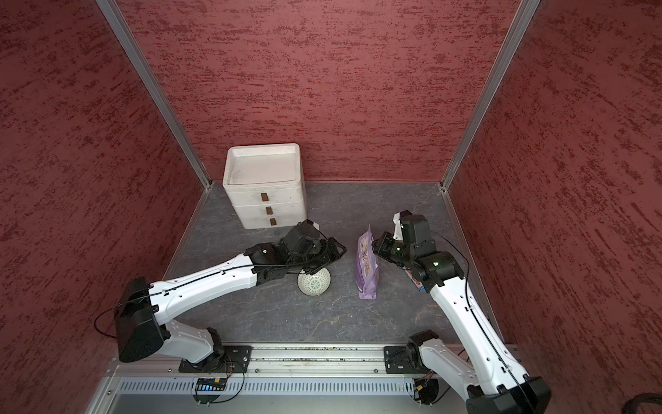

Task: Pour the oats into the breakfast bowl
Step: Open the oats bag at the center of the board.

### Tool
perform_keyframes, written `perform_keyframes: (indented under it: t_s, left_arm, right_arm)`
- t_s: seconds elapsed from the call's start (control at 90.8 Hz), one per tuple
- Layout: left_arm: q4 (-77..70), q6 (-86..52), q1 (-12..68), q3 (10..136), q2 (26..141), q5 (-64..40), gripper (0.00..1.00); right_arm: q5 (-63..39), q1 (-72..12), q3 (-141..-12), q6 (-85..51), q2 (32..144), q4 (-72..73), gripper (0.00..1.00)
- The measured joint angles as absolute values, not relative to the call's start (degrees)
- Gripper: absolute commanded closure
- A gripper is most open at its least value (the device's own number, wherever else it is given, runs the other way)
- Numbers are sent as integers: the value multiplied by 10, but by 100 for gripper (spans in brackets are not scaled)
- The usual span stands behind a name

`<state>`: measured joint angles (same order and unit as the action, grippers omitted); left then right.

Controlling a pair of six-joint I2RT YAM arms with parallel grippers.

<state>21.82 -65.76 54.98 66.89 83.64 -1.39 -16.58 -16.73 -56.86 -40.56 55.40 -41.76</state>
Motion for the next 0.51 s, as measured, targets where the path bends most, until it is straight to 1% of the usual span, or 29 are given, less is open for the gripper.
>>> perform_keyframes:
  t_s: [0.165, 0.231, 0.507]
  left_arm:
    - [218, -658, 550, 669, 836, -14, 16]
    - [218, -658, 550, 669, 836, -14, 16]
    - [207, -655, 550, 686, 852, -15, 18]
  right_arm:
    - [-166, -166, -560, -414, 545, -412, 96]
    - [-167, -166, -554, -419, 543, -403, 100]
    - [-223, -157, -498, -470, 526, -321, 100]
